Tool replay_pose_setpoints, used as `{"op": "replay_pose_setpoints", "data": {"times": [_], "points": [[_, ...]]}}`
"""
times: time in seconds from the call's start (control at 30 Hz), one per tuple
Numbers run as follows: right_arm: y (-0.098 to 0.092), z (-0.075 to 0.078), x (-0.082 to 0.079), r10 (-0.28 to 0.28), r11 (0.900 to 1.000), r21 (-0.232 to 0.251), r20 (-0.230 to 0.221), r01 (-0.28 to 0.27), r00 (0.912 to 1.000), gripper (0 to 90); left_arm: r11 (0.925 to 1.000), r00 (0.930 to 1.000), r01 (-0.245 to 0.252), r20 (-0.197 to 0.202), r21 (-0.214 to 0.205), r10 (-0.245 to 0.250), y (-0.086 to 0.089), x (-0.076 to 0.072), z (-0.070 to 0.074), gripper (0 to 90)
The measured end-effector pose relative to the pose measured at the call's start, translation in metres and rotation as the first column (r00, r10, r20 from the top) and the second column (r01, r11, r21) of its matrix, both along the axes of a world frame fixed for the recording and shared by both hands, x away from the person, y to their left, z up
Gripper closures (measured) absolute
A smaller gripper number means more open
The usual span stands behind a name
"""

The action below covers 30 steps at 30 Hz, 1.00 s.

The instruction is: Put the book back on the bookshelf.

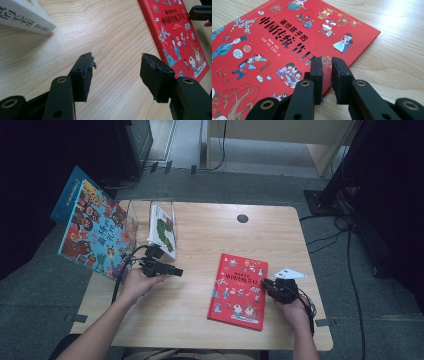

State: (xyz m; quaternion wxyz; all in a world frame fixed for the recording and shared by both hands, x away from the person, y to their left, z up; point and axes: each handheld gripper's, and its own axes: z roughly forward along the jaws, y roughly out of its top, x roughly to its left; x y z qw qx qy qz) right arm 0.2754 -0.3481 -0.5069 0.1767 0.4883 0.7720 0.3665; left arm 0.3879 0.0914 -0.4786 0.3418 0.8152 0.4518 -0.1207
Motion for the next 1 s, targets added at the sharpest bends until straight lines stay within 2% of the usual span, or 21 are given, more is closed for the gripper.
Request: {"op": "replay_pose_setpoints", "data": {"times": [0.07, 0.17, 0.27, 0.37, 0.47, 0.57, 0.73, 0.8, 1.0], "points": [[-0.002, 0.0, 0.0, -0.014, 0.9999, -0.001, -0.006, 0.014, 0.9999, 79.8, 0.9998, 0.9997, -0.009, -0.021, -0.018, 0.009, 0.001, 0.0, -0.002, 43.8], [-0.005, 0.001, -0.001, -0.034, 0.9994, 0.008, -0.02, 0.034, 0.9992, 80.5, 0.9999, 0.9999, -0.01, -0.012, -0.01, 0.01, 0.003, 0.0, -0.002, 43.9], [-0.007, 0.001, -0.003, -0.037, 0.9993, 0.009, -0.025, 0.037, 0.999, 80.6, 0.9997, 0.9998, -0.018, -0.01, -0.019, 0.017, 0.003, 0.0, -0.002, 43.7], [-0.008, 0.002, -0.004, -0.044, 0.999, -0.004, -0.03, 0.044, 0.9986, 81.6, 0.9996, 0.9998, -0.019, -0.008, -0.021, 0.019, 0.004, -0.001, -0.001, 43.5], [-0.009, 0.0, -0.005, -0.049, 0.9987, -0.015, -0.055, 0.048, 0.9973, 82.7, 0.9994, 0.9998, -0.021, -0.003, -0.027, 0.021, 0.004, -0.001, -0.001, 43.4], [-0.006, 0.0, -0.004, -0.044, 0.9988, -0.022, -0.052, 0.043, 0.9977, 85.2, 0.9994, 0.9998, -0.022, -0.001, -0.027, 0.022, 0.004, -0.001, -0.001, 43.3], [-0.006, -0.002, -0.003, -0.067, 0.9978, -0.006, -0.072, 0.066, 0.9952, 88.1, 0.9994, 0.9999, -0.017, -0.003, -0.03, 0.017, 0.002, -0.002, -0.001, 43.2], [-0.003, -0.003, -0.003, -0.052, 0.9986, -0.01, -0.083, 0.051, 0.9952, 88.2, 0.9994, 0.9999, -0.014, -0.002, -0.032, 0.014, 0.002, -0.002, -0.001, 43.2], [0.007, -0.004, 0.0, -0.003, 0.9999, -0.012, -0.079, 0.002, 0.9969, 87.5, 0.9998, 1.0, -0.004, 0.007, -0.021, 0.004, 0.001, -0.004, -0.002, 43.2]]}}
